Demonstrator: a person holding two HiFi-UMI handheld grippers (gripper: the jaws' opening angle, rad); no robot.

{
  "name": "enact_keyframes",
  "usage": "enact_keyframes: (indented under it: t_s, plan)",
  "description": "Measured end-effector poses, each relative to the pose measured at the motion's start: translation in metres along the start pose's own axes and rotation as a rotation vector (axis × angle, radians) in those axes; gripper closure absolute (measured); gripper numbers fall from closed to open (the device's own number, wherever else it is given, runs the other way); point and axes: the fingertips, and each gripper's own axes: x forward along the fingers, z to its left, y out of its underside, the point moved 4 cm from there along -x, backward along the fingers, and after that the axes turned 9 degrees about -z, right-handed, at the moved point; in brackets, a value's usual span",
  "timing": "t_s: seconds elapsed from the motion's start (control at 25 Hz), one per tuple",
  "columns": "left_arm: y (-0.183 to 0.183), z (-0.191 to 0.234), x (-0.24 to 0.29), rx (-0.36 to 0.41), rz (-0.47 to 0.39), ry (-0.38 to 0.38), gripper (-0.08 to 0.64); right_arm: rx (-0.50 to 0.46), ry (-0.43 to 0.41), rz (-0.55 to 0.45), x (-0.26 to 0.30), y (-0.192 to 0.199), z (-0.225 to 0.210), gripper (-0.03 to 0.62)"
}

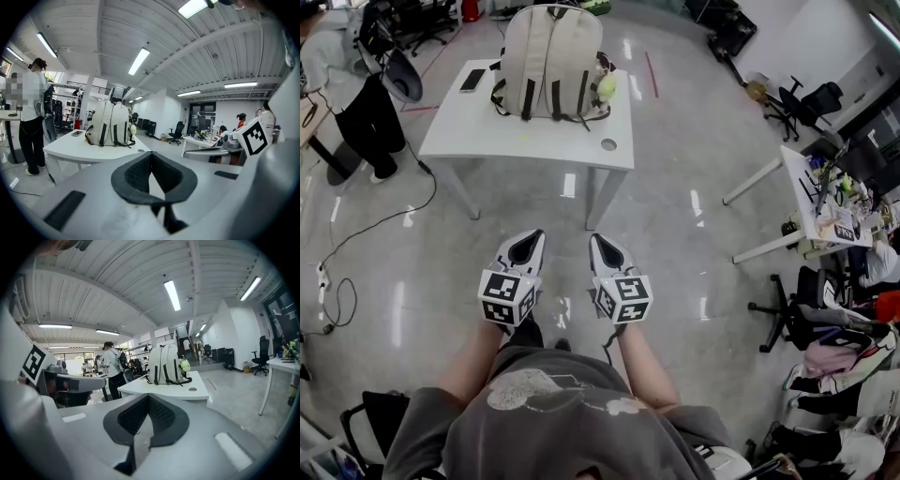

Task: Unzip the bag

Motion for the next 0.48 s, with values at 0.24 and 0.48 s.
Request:
enact_keyframes:
  t_s: [0.24, 0.48]
  plan:
    - [0.004, -0.015, -0.019, -0.008, -0.001, -0.02, 0.554, -0.033, -0.039, 0.012, -0.022, 0.003, 0.012, 0.594]
    - [0.016, -0.029, -0.032, -0.02, 0.012, -0.024, 0.554, -0.048, -0.068, 0.03, -0.039, 0.01, 0.02, 0.594]
